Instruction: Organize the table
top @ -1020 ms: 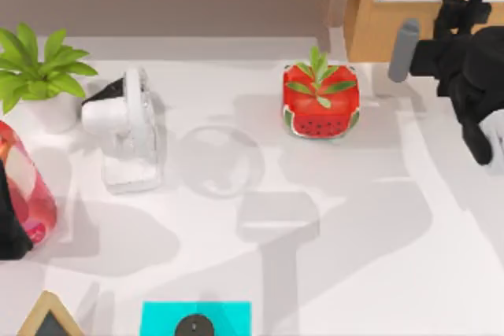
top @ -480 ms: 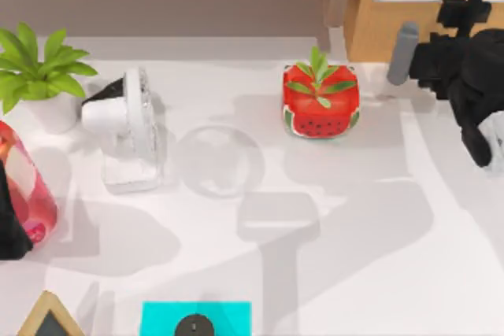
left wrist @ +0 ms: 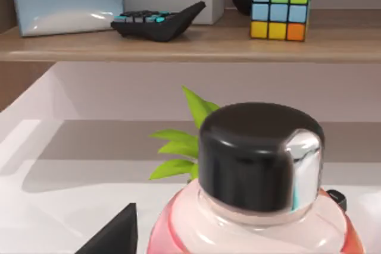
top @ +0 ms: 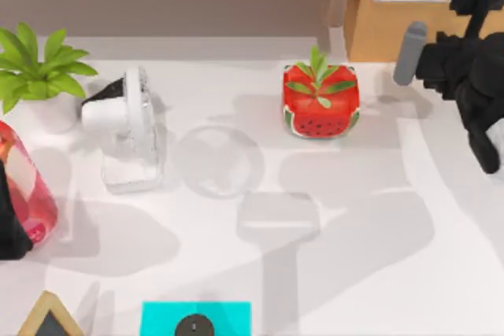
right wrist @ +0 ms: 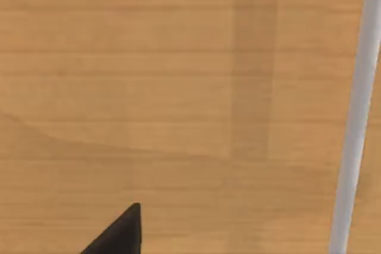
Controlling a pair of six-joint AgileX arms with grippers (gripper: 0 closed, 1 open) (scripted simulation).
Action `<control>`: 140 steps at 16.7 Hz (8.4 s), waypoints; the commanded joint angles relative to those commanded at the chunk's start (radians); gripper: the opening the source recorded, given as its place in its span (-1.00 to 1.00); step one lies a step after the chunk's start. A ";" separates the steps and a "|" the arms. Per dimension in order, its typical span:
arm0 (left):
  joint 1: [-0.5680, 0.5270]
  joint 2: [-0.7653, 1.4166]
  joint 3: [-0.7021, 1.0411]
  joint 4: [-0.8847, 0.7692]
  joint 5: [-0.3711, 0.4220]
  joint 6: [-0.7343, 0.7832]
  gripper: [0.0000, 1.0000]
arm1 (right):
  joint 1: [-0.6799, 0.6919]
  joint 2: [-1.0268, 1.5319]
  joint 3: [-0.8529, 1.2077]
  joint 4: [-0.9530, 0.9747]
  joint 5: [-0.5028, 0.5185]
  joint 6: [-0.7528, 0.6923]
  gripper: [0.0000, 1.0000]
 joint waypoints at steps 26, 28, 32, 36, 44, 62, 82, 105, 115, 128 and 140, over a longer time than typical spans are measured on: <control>0.000 0.000 0.000 0.000 0.000 0.000 1.00 | 0.496 -0.303 0.306 -0.193 0.357 0.789 1.00; 0.000 0.000 0.000 0.000 0.000 0.000 1.00 | 0.529 -0.291 0.400 -0.257 0.405 0.926 1.00; 0.000 0.000 0.000 0.000 0.000 0.000 1.00 | 0.549 -0.197 0.548 -0.398 0.471 1.174 1.00; 0.000 0.000 0.000 0.000 0.000 0.000 1.00 | 0.545 -0.052 0.655 -0.529 0.512 1.373 1.00; 0.000 0.000 0.000 0.000 0.000 0.000 1.00 | 0.539 0.076 0.746 -0.636 0.540 1.535 1.00; 0.000 0.000 0.000 0.000 0.000 0.000 1.00 | 0.513 0.137 0.854 -0.683 0.515 1.534 0.40; 0.000 0.000 0.000 0.000 0.000 0.000 1.00 | 0.521 0.119 0.837 -0.678 0.521 1.539 -1.00; 0.000 0.000 0.000 0.000 0.000 0.000 1.00 | 0.482 -0.479 0.074 -0.584 0.089 1.948 -1.00; 0.000 0.000 0.000 0.000 0.000 0.000 1.00 | 0.007 -0.813 -0.397 -0.555 -0.432 2.445 -1.00; 0.000 0.000 0.000 0.000 0.000 0.000 1.00 | -0.676 -0.469 -0.177 -0.543 -0.653 2.937 -1.00; 0.000 0.000 0.000 0.000 0.000 0.000 1.00 | -0.683 -0.368 -0.085 -0.541 -0.657 2.992 -1.00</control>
